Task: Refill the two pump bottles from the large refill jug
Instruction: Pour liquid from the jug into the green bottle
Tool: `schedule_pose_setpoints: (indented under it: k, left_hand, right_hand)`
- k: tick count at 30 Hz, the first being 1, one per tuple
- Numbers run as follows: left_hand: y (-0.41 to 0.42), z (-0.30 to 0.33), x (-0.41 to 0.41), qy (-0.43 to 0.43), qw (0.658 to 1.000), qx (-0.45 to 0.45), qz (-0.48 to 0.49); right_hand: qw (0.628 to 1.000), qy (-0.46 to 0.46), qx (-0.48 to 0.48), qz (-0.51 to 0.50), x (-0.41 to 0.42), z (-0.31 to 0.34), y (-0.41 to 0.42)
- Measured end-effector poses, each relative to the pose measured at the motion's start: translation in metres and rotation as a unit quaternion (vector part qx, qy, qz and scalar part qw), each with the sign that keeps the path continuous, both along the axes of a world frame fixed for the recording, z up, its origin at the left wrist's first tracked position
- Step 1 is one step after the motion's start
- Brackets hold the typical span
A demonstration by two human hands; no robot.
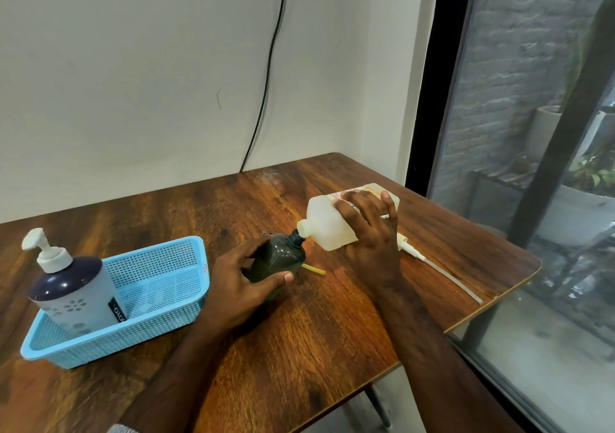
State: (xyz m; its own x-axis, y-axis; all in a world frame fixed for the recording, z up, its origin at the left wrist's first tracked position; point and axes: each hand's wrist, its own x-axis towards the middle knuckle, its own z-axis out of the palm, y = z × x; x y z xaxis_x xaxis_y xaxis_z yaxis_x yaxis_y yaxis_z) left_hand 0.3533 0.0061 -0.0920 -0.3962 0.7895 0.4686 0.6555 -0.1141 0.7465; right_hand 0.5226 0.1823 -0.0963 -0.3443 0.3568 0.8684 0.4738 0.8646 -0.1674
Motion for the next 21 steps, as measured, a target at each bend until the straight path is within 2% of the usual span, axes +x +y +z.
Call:
schedule_pose_setpoints:
  k: [21]
  left_hand:
    - [-0.0006,-0.0004,-0.0010,-0.017,1.000,0.002,-0.005]
  right_hand:
    - [1.000,0.004,-0.001,0.000,0.0001,0.0000,-0.0003]
